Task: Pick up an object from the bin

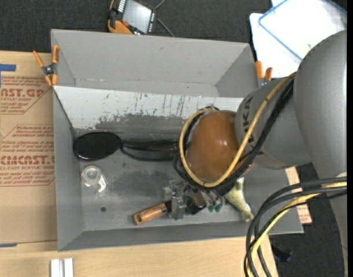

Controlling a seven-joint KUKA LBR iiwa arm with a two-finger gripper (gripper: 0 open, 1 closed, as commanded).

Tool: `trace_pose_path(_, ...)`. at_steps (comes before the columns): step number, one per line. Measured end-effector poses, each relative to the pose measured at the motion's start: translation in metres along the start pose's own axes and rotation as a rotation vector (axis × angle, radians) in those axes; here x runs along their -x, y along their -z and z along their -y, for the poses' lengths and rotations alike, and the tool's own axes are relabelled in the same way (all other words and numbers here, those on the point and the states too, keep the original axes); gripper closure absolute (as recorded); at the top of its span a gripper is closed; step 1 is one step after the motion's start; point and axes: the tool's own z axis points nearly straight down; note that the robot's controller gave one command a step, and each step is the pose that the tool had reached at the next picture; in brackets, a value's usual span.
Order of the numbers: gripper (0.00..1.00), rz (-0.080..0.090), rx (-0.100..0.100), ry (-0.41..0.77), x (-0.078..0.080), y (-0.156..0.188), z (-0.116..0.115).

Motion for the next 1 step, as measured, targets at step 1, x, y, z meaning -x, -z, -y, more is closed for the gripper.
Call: trace_pose_path(1,1.00,0.000,0.000,0.000,0.0000,0.0000,0.0000)
